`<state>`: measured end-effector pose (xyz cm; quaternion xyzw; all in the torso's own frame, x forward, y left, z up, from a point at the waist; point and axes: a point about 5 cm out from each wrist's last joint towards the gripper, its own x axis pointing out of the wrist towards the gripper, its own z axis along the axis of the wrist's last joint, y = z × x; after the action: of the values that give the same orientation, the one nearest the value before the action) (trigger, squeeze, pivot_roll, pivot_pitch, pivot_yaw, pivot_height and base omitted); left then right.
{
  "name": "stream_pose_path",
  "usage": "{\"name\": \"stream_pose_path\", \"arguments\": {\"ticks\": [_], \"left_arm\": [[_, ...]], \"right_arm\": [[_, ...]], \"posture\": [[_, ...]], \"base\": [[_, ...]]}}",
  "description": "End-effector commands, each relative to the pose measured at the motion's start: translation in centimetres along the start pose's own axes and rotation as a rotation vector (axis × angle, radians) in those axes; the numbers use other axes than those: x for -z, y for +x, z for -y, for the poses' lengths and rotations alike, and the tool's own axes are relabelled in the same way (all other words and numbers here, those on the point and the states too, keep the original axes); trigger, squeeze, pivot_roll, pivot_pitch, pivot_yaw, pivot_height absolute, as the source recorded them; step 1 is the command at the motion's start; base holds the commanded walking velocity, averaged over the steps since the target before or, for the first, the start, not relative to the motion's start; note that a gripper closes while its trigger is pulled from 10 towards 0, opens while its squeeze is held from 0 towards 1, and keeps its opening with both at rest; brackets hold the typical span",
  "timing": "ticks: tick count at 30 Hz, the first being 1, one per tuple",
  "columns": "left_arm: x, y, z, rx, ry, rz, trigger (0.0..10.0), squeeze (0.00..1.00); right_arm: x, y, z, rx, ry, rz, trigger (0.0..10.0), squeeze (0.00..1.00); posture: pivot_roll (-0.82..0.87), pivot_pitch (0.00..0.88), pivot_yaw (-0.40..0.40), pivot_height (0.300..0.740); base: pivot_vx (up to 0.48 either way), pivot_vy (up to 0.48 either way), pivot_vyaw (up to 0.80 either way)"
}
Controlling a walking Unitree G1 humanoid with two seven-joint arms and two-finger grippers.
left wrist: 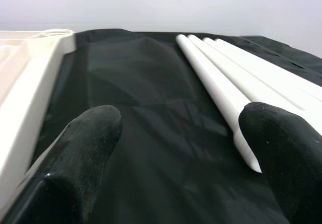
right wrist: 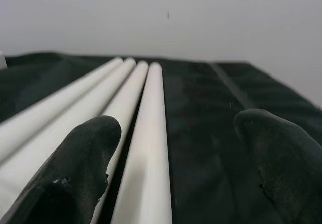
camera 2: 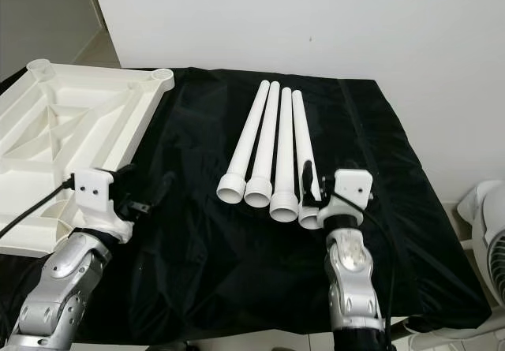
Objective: Building children table
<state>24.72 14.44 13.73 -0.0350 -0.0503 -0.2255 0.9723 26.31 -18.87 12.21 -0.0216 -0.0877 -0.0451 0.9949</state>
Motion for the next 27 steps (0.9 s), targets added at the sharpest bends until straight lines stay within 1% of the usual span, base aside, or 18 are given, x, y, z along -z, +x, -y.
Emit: {"name": "stream_pose_path", "arguments": {"ticks": [1, 2, 3, 5, 8, 11, 15, 18, 20, 22, 27], "left_arm": [[0.1, -0.3, 0.7, 0.071, 0.004, -0.022, 10.0, 0.0], [0.2, -0.4, 1.0, 0.09, 0.001, -0.026, 10.0, 0.0], [0.2, -0.4, 1.0, 0.09, 0.001, -0.026, 10.0, 0.0], [0.1, -0.5, 1.5, 0.115, -0.001, -0.028, 10.0, 0.0], [0.1, -0.5, 1.7, 0.121, -0.003, -0.03, 10.0, 0.0], [0.1, -0.4, 1.7, 0.128, 0.003, -0.032, 10.0, 0.0], [0.0, -0.2, 2.0, 0.151, 0.008, -0.036, 10.0, 0.0], [-0.1, -0.2, 2.1, 0.159, 0.005, -0.039, 10.0, 0.0], [-0.2, -0.1, 2.3, 0.163, 0.008, -0.039, 10.0, 0.0], [-0.4, -0.1, 2.6, 0.173, 0.018, -0.037, 10.0, 0.0], [-0.5, -0.1, 2.6, 0.175, 0.024, -0.034, 10.0, 0.0]], "right_arm": [[0.1, -0.5, 0.1, 0.009, 0.012, -0.012, 10.0, 0.0], [0.4, -0.9, 0.1, 0.01, 0.014, -0.029, 10.0, 0.0], [0.4, -0.9, 0.1, 0.01, 0.014, -0.029, 10.0, 0.0], [1.2, -1.9, 0.0, -0.008, 0.025, -0.071, 10.0, 0.0], [1.7, -2.3, -0.2, -0.038, 0.032, -0.101, 10.0, 0.0], [2.2, -2.0, -0.5, -0.075, 0.043, -0.129, 10.0, 0.0], [2.5, -1.4, -0.6, -0.122, 0.024, -0.158, 10.0, 0.0], [2.6, -1.2, -0.6, -0.134, 0.019, -0.163, 10.0, 0.0], [2.7, -1.1, -0.6, -0.142, 0.023, -0.18, 10.0, 0.0], [3.3, -1.0, -0.7, -0.166, 0.015, -0.229, 10.0, 0.0], [3.6, -1.0, -0.7, -0.173, 0.014, -0.251, 10.0, 0.0]], "posture": [[0.02, 0.015, 0.029, 0.74], [0.02, 0.014, 0.031, 0.74], [0.02, 0.014, 0.031, 0.74], [0.02, 0.013, 0.035, 0.74], [0.02, 0.01, 0.038, 0.74], [0.02, 0.009, 0.039, 0.74], [0.02, 0.009, 0.039, 0.74], [0.02, 0.009, 0.039, 0.74], [0.03, 0.01, 0.036, 0.74], [0.04, 0.012, 0.028, 0.74], [0.04, 0.013, 0.027, 0.74]], "base": [[0.0, 0.0, 0.0], [0.0, 0.0, 0.0], [0.0, 0.0, 0.0], [0.0, 0.0, 0.0], [0.0, 0.0, 0.0], [0.0, 0.0, 0.0], [0.0, 0.0, 0.0], [0.0, 0.0, 0.0], [0.0, 0.0, 0.0], [0.0, 0.0, 0.0], [0.0, 0.0, 0.0]]}}
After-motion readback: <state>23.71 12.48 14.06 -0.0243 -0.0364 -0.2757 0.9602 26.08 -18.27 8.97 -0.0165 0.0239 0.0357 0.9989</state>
